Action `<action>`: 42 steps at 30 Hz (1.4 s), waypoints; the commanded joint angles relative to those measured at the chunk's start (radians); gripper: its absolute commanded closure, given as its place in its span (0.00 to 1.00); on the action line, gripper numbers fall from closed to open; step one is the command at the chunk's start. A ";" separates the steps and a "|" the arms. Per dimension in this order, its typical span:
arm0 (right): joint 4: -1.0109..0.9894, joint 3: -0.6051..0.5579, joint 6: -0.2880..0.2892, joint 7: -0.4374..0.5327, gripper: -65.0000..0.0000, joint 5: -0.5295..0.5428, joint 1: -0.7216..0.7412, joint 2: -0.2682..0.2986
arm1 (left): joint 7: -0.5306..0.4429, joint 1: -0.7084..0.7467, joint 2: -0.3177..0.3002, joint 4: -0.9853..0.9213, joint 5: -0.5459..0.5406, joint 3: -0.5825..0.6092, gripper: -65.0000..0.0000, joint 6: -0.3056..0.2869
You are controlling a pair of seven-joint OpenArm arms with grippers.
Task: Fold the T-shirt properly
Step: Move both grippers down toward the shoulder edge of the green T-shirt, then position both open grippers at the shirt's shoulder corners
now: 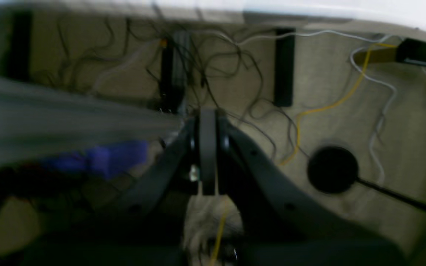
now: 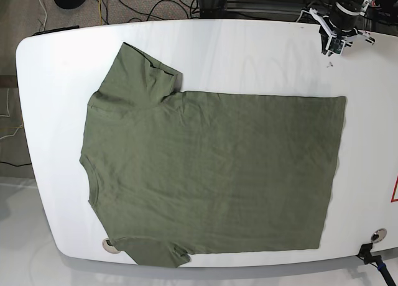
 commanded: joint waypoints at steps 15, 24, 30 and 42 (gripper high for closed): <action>0.075 -0.001 0.062 0.152 1.00 0.135 0.120 0.002 | -0.107 0.011 -0.007 0.016 -0.007 -0.010 0.93 0.007; 0.072 0.002 0.077 0.046 1.00 0.153 0.275 0.002 | -0.107 -0.006 -0.006 0.016 -0.041 -0.008 0.93 0.007; 0.065 0.044 0.077 0.001 0.99 0.156 0.370 0.008 | -0.104 -0.052 -0.007 0.013 -0.124 -0.039 0.93 -0.016; 0.061 0.188 0.212 -0.263 0.98 0.158 0.562 -0.041 | -0.101 -0.189 0.103 0.012 -0.128 -0.106 0.56 -0.148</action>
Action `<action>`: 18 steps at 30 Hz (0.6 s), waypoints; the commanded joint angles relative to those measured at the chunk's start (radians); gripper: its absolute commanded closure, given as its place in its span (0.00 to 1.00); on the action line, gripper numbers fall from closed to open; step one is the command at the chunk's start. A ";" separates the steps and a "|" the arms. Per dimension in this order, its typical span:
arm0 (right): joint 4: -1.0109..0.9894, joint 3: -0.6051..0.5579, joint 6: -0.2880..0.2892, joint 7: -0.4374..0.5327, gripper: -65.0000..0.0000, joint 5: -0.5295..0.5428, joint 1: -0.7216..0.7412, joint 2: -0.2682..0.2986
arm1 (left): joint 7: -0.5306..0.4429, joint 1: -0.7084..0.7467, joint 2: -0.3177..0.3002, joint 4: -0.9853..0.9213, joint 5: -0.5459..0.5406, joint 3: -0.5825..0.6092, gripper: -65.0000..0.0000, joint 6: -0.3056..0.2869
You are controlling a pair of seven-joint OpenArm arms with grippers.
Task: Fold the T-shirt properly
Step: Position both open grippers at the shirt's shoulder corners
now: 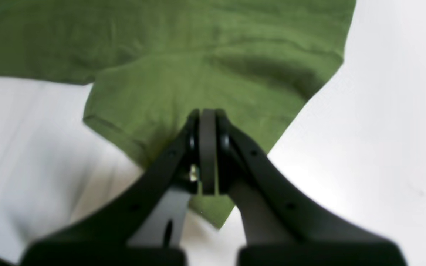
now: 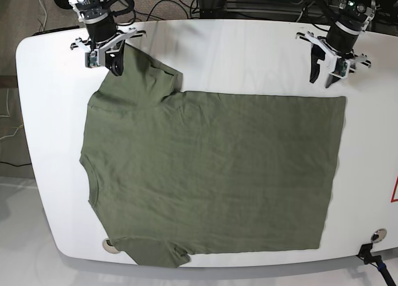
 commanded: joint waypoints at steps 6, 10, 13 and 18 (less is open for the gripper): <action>0.016 0.188 0.169 -0.183 0.72 0.132 0.089 -0.055 | 0.038 -0.081 0.024 0.014 -0.095 -0.090 0.50 -0.031; -0.001 0.303 0.211 -0.344 0.55 0.272 0.134 -0.055 | 0.171 -0.146 0.024 -0.015 -0.262 -0.184 0.50 -0.119; -0.015 0.387 0.246 -0.459 0.48 0.339 0.158 -0.054 | 0.277 -0.204 0.024 -0.069 -0.369 -0.265 0.50 -0.176; -0.073 0.473 0.315 -0.608 0.47 0.436 0.172 -0.054 | 0.391 -0.281 0.024 -0.165 -0.457 -0.380 0.50 -0.252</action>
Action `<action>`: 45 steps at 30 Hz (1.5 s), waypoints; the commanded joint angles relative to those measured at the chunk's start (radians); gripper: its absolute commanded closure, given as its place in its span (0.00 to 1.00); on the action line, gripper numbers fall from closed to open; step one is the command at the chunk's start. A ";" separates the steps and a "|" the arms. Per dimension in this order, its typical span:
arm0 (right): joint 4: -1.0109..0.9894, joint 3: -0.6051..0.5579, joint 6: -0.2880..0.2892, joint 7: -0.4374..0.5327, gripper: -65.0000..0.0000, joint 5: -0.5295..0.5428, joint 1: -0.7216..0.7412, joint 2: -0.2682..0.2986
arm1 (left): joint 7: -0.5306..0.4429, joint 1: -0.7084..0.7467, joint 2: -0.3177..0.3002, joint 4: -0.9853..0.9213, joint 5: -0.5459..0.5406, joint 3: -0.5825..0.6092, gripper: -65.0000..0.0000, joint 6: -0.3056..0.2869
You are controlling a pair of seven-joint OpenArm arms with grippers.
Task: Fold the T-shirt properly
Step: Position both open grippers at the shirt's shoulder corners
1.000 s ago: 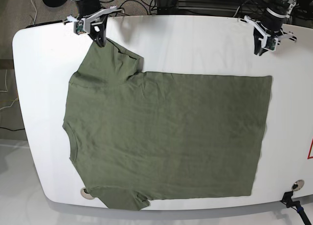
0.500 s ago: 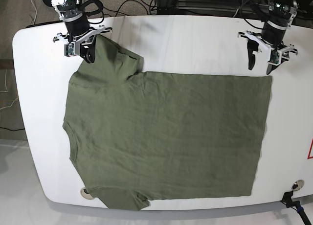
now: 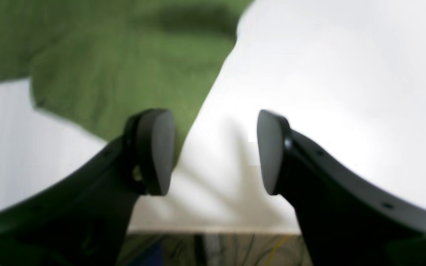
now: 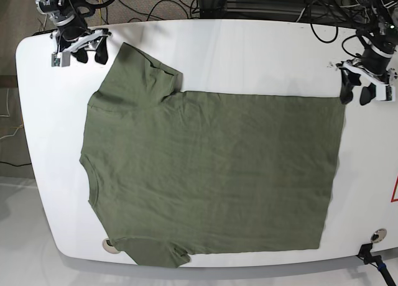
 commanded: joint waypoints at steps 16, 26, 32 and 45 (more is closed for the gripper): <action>-0.213 0.032 0.061 -0.217 0.47 0.241 0.034 0.005 | 0.113 -0.121 -0.012 -0.146 -0.063 -0.123 0.50 -0.064; -0.213 0.028 0.061 -0.249 0.47 0.243 0.037 -0.003 | 0.113 -0.119 -0.012 -0.149 -0.063 -0.123 0.50 -0.064; -0.213 -0.024 0.057 -0.249 0.47 0.243 0.037 -0.006 | 0.113 -0.121 -0.012 -0.149 -0.063 -0.123 0.50 -0.064; -0.254 -0.081 0.056 -0.251 0.47 0.241 0.093 -0.032 | 0.113 -0.121 -0.013 -0.149 -0.063 -0.123 0.50 -0.064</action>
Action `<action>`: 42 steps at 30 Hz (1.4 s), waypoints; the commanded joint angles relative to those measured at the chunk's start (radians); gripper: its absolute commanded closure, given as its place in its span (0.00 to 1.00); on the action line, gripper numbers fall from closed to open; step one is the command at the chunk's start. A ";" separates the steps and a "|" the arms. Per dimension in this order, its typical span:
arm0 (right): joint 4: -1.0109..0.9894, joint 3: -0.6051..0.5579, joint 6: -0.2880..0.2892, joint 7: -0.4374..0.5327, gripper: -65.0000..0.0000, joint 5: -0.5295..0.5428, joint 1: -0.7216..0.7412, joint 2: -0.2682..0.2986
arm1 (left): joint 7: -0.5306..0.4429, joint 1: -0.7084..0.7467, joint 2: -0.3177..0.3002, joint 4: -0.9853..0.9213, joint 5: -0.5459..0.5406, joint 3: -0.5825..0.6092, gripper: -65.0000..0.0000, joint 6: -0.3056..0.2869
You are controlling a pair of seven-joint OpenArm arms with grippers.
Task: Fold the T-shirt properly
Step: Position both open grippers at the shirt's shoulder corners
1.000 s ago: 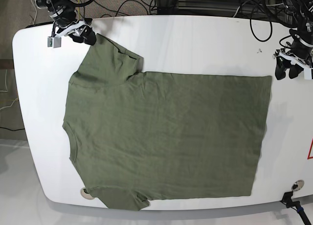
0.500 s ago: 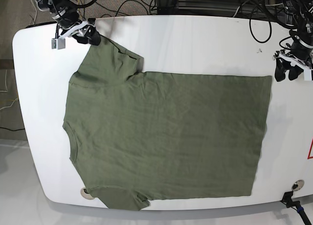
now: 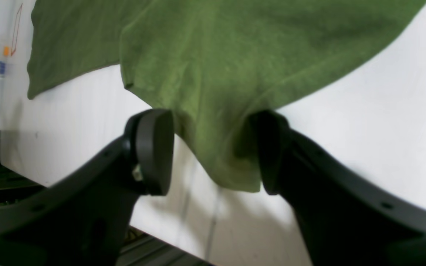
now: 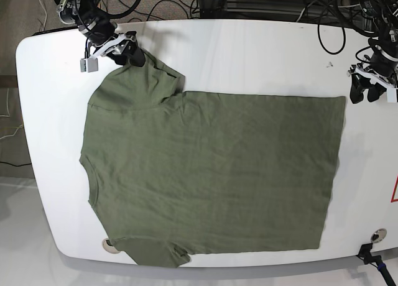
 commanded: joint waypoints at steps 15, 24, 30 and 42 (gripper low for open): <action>0.003 -0.029 -0.011 -0.028 0.47 -0.040 0.038 0.002 | -0.020 -0.005 -0.016 0.015 -0.014 -0.008 0.50 -0.003; 0.001 -0.028 -0.011 -0.028 0.96 -0.040 0.050 0.002 | -0.020 -0.005 -0.016 0.015 -0.014 -0.008 0.50 -0.003; 0.001 -0.028 -0.011 -0.028 1.00 -0.040 0.050 0.005 | -0.020 -0.030 -0.016 0.003 -0.013 -0.008 0.50 -0.001; 0.001 -0.028 -0.011 -0.028 1.00 -0.040 0.048 0.006 | 0.046 -0.135 -0.018 -0.223 -0.017 -0.003 0.50 -0.058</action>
